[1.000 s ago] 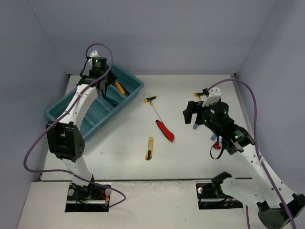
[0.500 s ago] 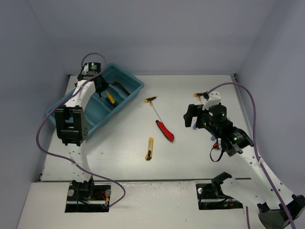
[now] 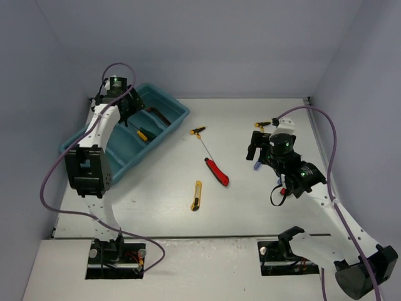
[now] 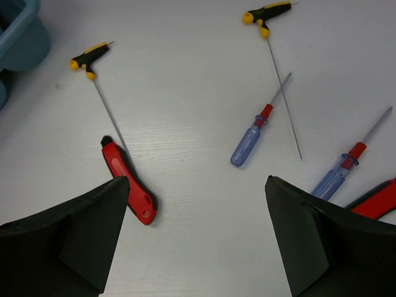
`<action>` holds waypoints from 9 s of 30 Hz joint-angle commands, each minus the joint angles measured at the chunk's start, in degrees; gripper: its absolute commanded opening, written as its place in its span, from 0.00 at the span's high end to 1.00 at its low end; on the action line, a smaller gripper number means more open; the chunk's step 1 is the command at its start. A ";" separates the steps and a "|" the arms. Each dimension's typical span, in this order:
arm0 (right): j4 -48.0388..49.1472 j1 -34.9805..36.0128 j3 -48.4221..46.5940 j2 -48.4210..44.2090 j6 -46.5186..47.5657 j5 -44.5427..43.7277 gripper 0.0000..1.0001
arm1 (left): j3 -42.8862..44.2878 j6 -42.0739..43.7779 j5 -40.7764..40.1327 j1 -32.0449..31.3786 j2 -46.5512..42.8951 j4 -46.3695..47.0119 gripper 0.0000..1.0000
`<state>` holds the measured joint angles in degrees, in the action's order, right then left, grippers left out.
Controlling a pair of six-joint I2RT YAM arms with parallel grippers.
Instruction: Sort the tools into containers
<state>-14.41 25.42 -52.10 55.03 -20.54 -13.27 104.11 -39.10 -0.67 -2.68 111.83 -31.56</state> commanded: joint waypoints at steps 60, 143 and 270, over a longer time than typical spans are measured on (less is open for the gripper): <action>8.79 -30.34 12.02 12.61 -18.71 7.90 1.00 | -25.44 9.73 13.34 -22.74 -50.74 -13.83 0.27; 6.91 -11.27 -0.43 0.95 3.05 16.60 0.13 | 7.36 2.04 9.29 3.32 2.48 -3.03 0.80; 5.24 2.18 2.61 -1.77 4.22 19.73 0.13 | 2.27 0.59 10.45 0.17 -2.38 0.15 0.65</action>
<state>-8.94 27.46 -49.47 54.19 -16.97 9.24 100.16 -40.61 8.87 -4.51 106.86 -26.63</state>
